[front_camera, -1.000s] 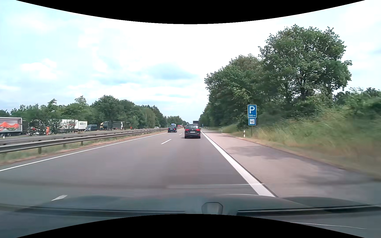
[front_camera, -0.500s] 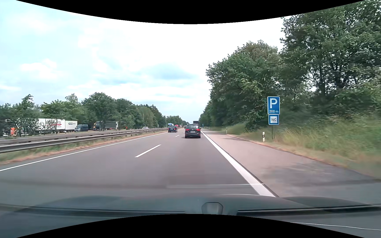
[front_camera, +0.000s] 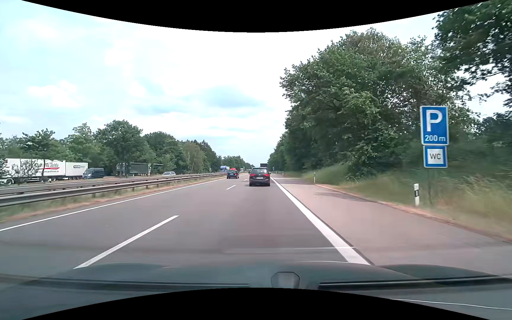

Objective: Follow the waypoints while adhering to traffic rules and regulations

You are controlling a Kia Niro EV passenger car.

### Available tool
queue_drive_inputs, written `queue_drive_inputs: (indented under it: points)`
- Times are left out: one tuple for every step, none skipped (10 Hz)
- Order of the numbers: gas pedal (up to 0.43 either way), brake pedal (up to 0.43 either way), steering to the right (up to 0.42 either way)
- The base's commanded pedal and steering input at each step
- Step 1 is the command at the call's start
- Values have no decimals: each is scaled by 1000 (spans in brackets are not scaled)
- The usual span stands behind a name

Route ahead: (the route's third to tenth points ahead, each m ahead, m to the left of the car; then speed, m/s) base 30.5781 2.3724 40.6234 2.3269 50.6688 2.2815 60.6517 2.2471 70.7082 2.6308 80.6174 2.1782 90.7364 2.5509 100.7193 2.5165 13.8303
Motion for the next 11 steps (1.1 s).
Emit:
queue_drive_inputs:
  points:
    - [209,0,-3]
    - [209,0,-3]
    - [209,0,-3]
    - [209,0,-3]
    - [209,0,-3]
    - [209,0,-3]
    - [209,0,-3]
    - [209,0,-3]
    - [209,0,-2]
    - [209,0,-3]
    - [209,0,-2]
